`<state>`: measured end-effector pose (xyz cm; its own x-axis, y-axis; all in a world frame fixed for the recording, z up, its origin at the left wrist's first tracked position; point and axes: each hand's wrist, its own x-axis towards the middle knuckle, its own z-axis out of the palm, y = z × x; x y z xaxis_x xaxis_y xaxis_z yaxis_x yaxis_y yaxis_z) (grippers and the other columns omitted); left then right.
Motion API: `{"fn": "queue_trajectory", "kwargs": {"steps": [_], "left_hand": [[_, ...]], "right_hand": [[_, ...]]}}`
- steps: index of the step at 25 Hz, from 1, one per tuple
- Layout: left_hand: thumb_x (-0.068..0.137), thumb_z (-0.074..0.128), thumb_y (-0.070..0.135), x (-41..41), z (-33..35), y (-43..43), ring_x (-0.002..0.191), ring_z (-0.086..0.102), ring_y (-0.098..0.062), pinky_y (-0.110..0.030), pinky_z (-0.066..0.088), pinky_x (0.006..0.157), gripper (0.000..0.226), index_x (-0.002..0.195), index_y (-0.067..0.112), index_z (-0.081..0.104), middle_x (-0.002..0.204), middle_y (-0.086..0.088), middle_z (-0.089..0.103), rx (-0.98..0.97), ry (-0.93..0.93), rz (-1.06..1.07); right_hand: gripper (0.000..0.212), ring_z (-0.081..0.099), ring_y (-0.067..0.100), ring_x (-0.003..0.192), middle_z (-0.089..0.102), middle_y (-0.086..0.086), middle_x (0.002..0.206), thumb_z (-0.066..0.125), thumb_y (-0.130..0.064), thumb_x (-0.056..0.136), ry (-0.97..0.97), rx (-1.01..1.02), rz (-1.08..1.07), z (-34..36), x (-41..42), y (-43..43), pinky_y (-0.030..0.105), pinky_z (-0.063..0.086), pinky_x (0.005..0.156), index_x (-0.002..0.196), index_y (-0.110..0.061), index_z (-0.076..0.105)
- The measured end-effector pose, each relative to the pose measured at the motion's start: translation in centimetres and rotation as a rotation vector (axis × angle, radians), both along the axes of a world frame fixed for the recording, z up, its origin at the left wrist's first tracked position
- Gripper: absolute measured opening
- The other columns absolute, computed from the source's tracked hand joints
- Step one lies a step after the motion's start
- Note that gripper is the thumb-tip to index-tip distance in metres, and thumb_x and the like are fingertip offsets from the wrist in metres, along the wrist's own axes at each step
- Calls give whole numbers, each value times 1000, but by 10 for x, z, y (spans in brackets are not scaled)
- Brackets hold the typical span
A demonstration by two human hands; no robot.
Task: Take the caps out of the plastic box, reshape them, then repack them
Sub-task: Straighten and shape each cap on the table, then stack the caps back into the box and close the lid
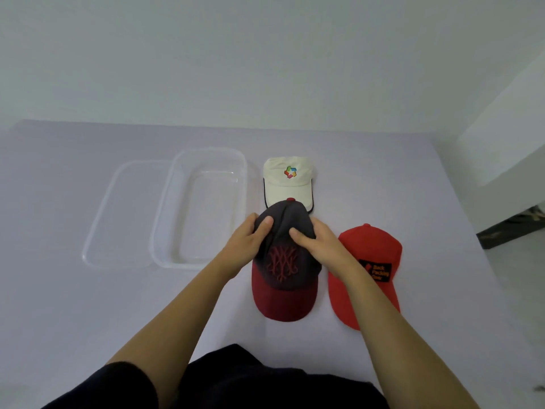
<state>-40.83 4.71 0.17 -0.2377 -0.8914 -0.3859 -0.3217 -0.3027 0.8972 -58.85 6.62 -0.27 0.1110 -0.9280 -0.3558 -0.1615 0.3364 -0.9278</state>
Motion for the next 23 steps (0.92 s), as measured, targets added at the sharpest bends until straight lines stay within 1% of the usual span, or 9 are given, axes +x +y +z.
{"fn": "queue_trajectory", "kwargs": {"steps": [3, 6, 8, 9, 12, 14, 17, 21, 23], "left_hand": [[96, 36, 48, 4, 24, -5, 70, 46, -12, -26, 39, 64, 37, 82, 16, 49, 75, 2, 49, -117, -64, 129], [96, 36, 50, 13, 34, -14, 66, 44, -11, -25, 37, 63, 38, 74, 20, 45, 70, 5, 46, -109, -70, 151], [91, 44, 53, 27, 39, -21, 74, 55, -12, -28, 46, 69, 38, 83, 17, 52, 79, 3, 56, -20, -11, 52], [87, 52, 52, 34, 42, -25, 84, 63, -13, -30, 52, 77, 38, 97, 16, 57, 91, 2, 64, 35, 50, -34], [83, 66, 31, 51, 55, -33, 103, 68, -18, -30, 55, 89, 42, 122, 17, 58, 114, -3, 70, 140, 267, -203], [86, 64, 21, 57, 58, -37, 104, 68, -20, -31, 55, 90, 36, 121, 15, 60, 114, -5, 70, 129, 322, -169], [84, 66, 20, 63, 56, -42, 104, 68, -21, -32, 55, 90, 40, 122, 13, 58, 115, -7, 69, 69, 326, -103], [87, 62, 37, 55, 59, -43, 98, 67, -24, -37, 56, 87, 38, 113, 11, 56, 110, -11, 68, -16, 174, -73], [90, 51, 49, 48, 59, -43, 89, 68, -24, -39, 55, 83, 41, 103, 11, 62, 99, -11, 70, -90, 112, -9]], "right_hand": [[36, 63, 20, 110, 64, 6, 121, 60, -21, 89, -203, -18, -102, 16, 10, -3, 38, 51, 95, 124, -18, 53], [36, 61, 25, 113, 63, 9, 122, 60, -17, 87, -292, -20, -116, 26, 22, -10, 37, 51, 93, 122, -18, 53], [32, 61, 25, 112, 63, 8, 121, 59, -14, 88, -291, -21, -115, 30, 32, -15, 36, 52, 91, 120, -20, 54], [32, 62, 24, 110, 64, 8, 120, 59, -15, 88, -297, -32, -110, 33, 35, -16, 35, 53, 90, 118, -20, 54], [36, 64, 23, 106, 65, 7, 116, 66, -27, 78, -284, -87, -104, 43, 42, -19, 37, 55, 88, 112, -23, 57], [42, 63, 20, 108, 63, 4, 118, 70, -40, 73, -198, -114, -87, 41, 41, -21, 34, 54, 88, 111, -28, 56], [77, 60, 18, 113, 62, 0, 124, 76, -60, 60, -179, 46, 45, 27, 42, -19, 38, 52, 94, 125, -28, 51], [76, 63, 27, 110, 68, 9, 119, 86, -47, 54, -447, 92, -28, 18, 43, -11, 38, 55, 90, 119, -16, 61], [76, 65, 26, 107, 70, 8, 114, 87, -48, 49, -471, 68, -66, 20, 43, -10, 35, 56, 86, 114, -16, 64]]}}
